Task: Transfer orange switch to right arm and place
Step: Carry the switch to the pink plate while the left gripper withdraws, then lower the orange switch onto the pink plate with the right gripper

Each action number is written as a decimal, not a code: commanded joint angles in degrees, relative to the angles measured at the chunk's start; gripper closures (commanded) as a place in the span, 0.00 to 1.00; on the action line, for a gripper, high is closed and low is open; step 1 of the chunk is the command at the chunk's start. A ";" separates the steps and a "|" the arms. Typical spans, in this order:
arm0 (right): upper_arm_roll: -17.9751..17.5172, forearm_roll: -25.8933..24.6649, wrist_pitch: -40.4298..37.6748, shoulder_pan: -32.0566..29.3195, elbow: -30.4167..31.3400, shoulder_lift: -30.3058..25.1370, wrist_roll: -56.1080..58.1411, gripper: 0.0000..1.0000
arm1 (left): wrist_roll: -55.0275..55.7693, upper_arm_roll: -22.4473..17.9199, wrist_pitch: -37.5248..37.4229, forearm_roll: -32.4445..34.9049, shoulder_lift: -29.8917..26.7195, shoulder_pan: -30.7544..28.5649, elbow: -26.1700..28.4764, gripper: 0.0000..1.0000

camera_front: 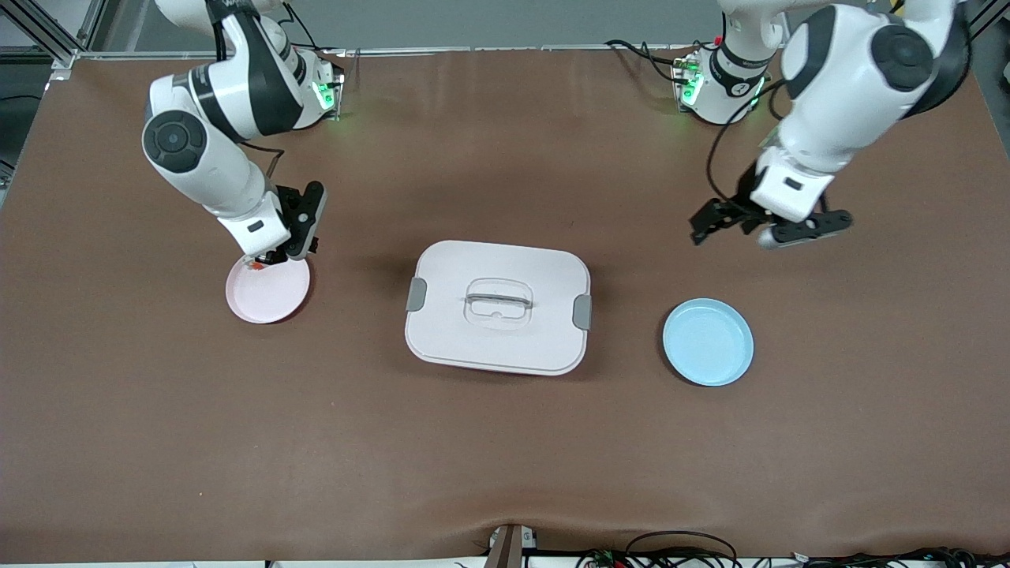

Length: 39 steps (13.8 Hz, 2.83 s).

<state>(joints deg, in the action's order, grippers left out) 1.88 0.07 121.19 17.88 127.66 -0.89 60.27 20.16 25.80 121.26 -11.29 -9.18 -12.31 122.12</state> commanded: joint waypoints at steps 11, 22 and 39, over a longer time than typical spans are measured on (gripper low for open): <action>-0.83 -0.86 26.45 -11.47 17.45 1.76 15.67 1.00 | -10.49 -0.14 -16.05 4.26 5.40 -10.89 -24.28 0.00; -0.74 -0.42 39.39 -13.05 15.52 15.30 14.53 1.00 | -10.66 -0.23 -16.85 4.44 8.74 -11.25 -28.43 0.00; -1.79 -0.15 29.31 -14.02 11.31 14.61 8.73 0.00 | -10.23 -27.74 -16.93 6.20 9.97 16.35 -29.66 0.00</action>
<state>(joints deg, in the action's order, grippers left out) 1.10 -0.01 155.28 4.41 140.84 15.36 70.58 10.04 -1.47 105.84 -6.35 0.24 3.24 94.11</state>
